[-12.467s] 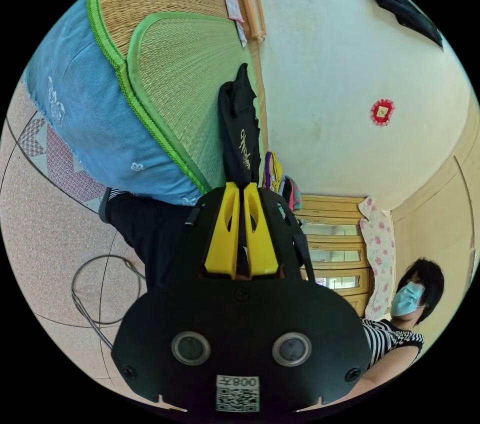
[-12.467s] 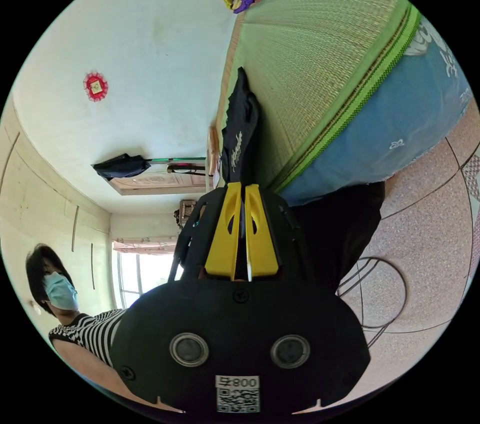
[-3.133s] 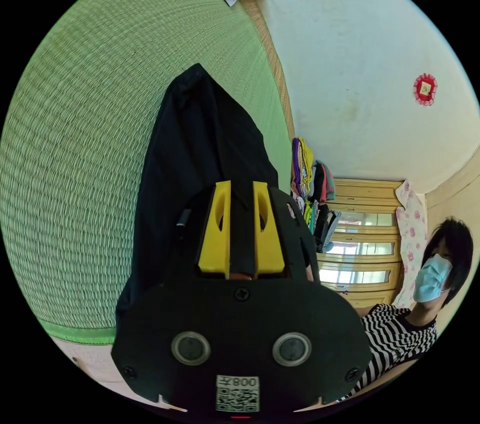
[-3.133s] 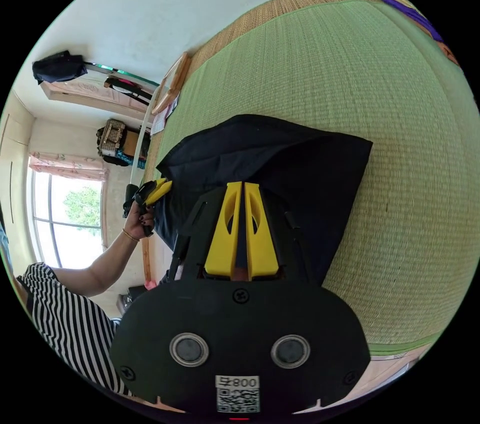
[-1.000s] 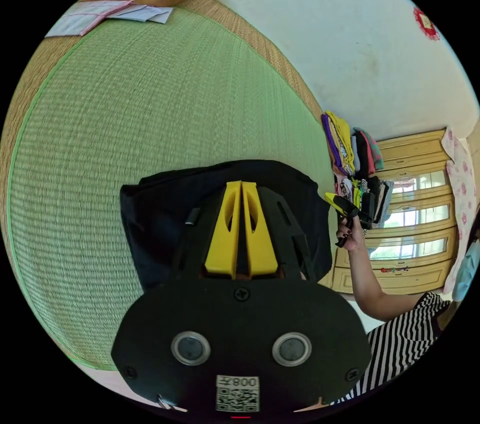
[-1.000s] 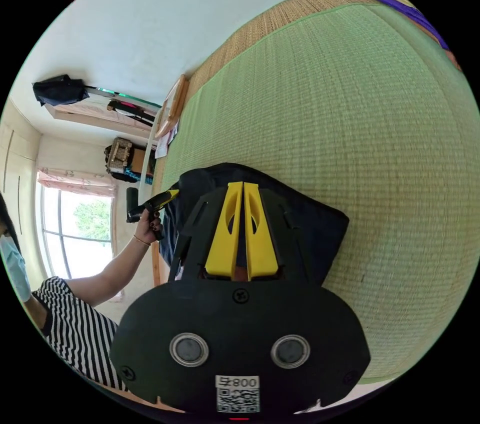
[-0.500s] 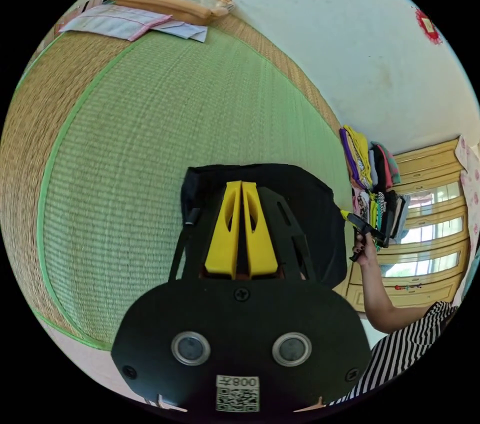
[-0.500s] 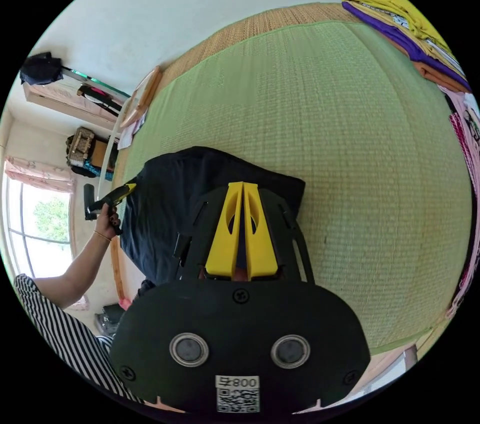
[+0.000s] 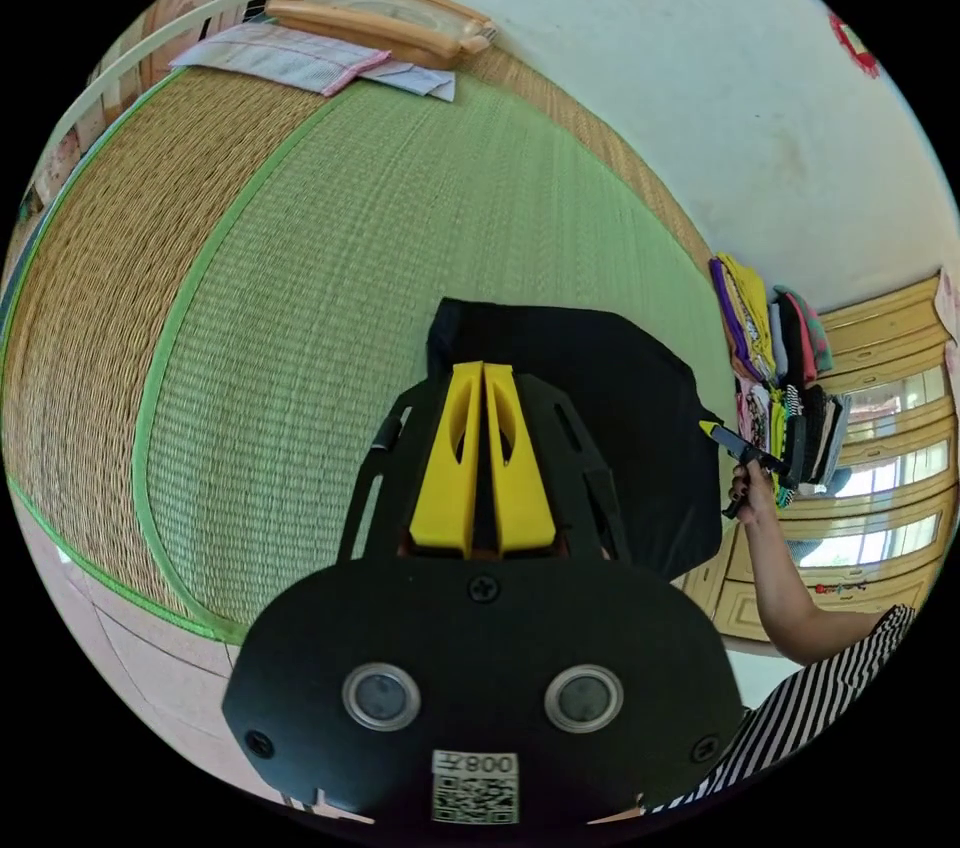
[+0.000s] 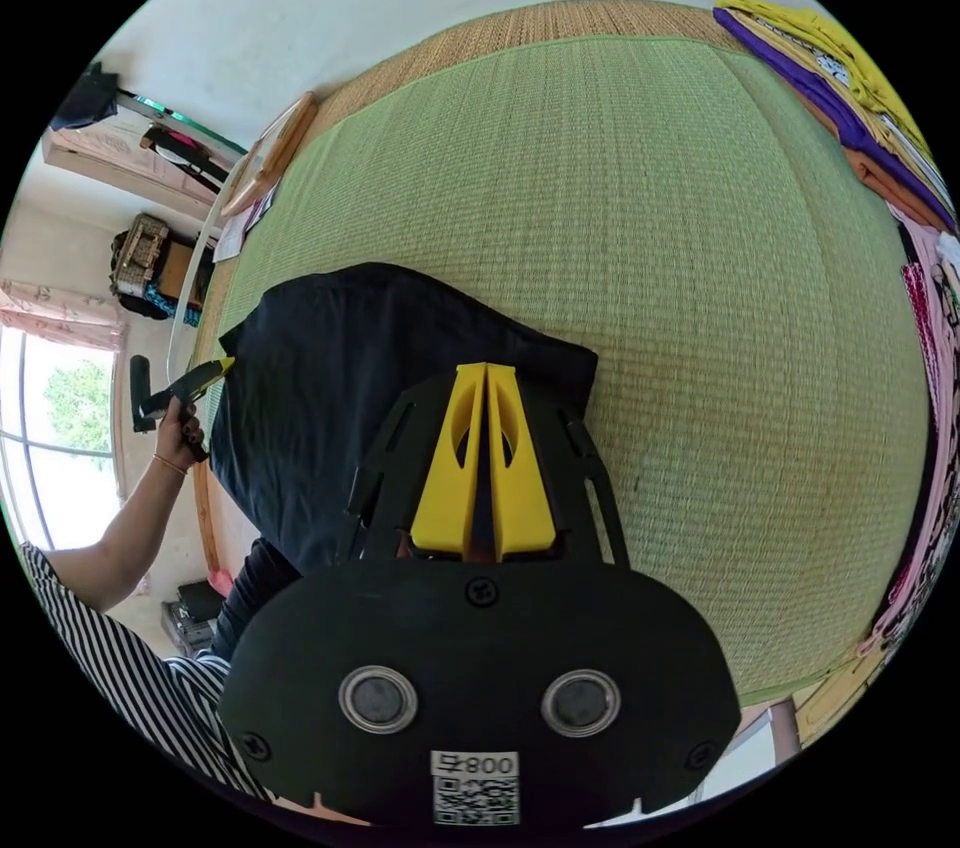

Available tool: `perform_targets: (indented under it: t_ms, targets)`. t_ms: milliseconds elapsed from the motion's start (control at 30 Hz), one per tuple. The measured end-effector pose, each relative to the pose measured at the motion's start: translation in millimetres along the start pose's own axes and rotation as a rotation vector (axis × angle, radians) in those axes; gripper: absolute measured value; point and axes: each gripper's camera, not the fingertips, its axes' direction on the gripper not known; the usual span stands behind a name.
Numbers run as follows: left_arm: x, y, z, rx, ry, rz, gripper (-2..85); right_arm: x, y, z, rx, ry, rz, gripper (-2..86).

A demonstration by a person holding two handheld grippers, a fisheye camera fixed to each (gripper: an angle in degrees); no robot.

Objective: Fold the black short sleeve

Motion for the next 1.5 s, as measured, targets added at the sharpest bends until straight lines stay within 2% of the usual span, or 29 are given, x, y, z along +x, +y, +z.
perform_targets:
  t_ms: [167, 300, 400, 500, 633, 1033, 1200, 1500]
  targets:
    - [-20.1, 18.9, -8.6, 0.002, 0.03, -0.058, 0.1, 1.8, 0.8, -4.5, -0.037, -0.029, 0.041, 0.1]
    - [-19.0, 26.2, -19.9, 0.006, 0.001, -0.003, 0.1, -2.4, 19.7, -26.0, 0.032, 0.056, 0.045, 0.1]
    - [-32.2, 28.1, -19.1, -0.031, -0.01, -0.037, 0.3, 13.6, 26.8, -16.0, -0.024, 0.044, 0.087, 0.1]
    - [-46.1, 36.0, -20.6, -0.038, 0.045, -0.076, 0.5, 25.9, 32.8, -22.5, -0.005, -0.025, 0.139, 0.1]
    - [-56.3, 62.4, -45.2, 0.026, 0.159, -0.102, 1.5, 23.3, 50.4, -45.3, 0.037, -0.042, 0.103, 0.2]
    - [-83.2, 175.0, -92.0, -0.095, 0.223, -0.111, 8.4, 74.2, 219.1, -87.4, 0.004, -0.238, 0.2, 5.0]
    - [-76.0, 197.4, -95.6, -0.136, 0.194, -0.115, 6.8, 86.6, 267.4, -88.5, 0.0, -0.244, 0.247, 6.1]
    - [-41.9, 218.1, -122.1, -0.143, 0.172, -0.085, 2.7, 99.6, 290.0, -91.4, 0.007, -0.206, 0.238, 5.9]
